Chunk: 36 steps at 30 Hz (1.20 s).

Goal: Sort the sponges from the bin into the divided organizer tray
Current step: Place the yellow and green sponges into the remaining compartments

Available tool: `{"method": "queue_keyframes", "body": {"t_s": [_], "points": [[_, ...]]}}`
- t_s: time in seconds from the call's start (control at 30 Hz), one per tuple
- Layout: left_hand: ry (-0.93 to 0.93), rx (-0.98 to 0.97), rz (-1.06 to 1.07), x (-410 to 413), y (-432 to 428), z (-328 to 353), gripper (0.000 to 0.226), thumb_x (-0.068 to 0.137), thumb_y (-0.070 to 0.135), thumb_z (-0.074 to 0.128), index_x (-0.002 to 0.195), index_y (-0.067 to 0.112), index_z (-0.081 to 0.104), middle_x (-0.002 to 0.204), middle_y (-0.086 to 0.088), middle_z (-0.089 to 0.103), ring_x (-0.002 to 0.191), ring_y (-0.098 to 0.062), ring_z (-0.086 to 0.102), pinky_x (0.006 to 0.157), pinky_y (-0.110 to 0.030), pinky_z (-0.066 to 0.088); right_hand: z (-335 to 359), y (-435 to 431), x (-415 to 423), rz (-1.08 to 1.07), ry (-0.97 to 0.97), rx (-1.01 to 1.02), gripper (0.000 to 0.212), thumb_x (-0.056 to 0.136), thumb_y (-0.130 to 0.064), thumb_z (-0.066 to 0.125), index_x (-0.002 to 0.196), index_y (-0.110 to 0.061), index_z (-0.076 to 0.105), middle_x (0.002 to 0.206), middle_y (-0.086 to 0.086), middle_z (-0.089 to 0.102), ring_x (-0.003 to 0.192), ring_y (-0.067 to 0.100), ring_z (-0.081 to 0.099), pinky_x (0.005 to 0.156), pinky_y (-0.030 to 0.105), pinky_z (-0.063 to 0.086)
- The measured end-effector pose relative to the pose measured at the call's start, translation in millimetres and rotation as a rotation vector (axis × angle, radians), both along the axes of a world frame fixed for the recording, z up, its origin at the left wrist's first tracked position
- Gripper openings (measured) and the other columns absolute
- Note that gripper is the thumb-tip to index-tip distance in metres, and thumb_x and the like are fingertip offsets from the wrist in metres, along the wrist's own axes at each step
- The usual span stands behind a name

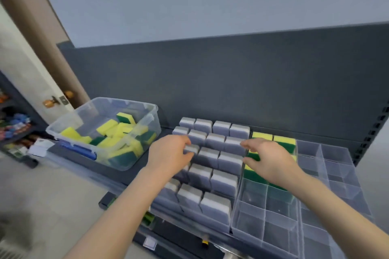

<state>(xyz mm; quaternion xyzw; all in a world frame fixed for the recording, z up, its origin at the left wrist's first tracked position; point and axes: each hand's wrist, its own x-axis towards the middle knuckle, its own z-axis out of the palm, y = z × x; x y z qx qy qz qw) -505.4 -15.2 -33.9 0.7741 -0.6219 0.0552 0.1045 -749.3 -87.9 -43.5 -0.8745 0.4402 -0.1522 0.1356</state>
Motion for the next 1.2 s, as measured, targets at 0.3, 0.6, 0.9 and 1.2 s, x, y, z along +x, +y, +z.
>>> {"method": "queue_keyframes", "body": {"t_s": [0.3,0.6,0.9,1.2], "points": [[0.012,0.042,0.173,85.1,49.4,4.3,0.030,0.084,0.047,0.059,0.111,0.033,0.064,0.102,0.009,0.069,0.096,-0.015,0.062,0.070,-0.028,0.048,15.6,13.6,71.3,0.097,0.053,-0.014,0.042,0.087,-0.029,0.057,0.129,-0.022,0.053,0.127,-0.002,0.059,0.112,0.019,0.058,0.093,0.034,0.048],[0.025,0.032,0.254,199.3,91.3,20.4,0.036,0.083,0.050,0.058,0.116,0.036,0.061,0.108,0.013,0.066,0.100,-0.013,0.061,0.077,-0.031,0.051,38.9,42.3,183.3,0.118,0.038,-0.081,0.037,0.087,-0.028,0.057,0.124,-0.024,0.057,0.125,-0.006,0.061,0.112,0.015,0.057,0.091,0.029,0.046],[0.027,0.001,0.220,302.3,118.4,32.8,0.033,0.084,0.045,0.059,0.116,0.035,0.063,0.104,0.014,0.067,0.095,-0.010,0.062,0.075,-0.032,0.054,41.7,72.6,290.1,0.111,-0.006,-0.070,0.038,0.087,-0.027,0.058,0.124,-0.026,0.057,0.122,-0.008,0.061,0.109,0.014,0.058,0.092,0.033,0.048],[0.088,0.000,0.194,370.7,120.4,22.6,0.031,0.084,0.045,0.059,0.114,0.035,0.063,0.103,0.014,0.067,0.093,-0.008,0.062,0.071,-0.029,0.051,38.6,77.8,372.5,0.131,0.026,-0.036,0.040,0.088,-0.028,0.058,0.128,-0.026,0.054,0.124,-0.012,0.059,0.110,0.014,0.057,0.092,0.030,0.046]]}}
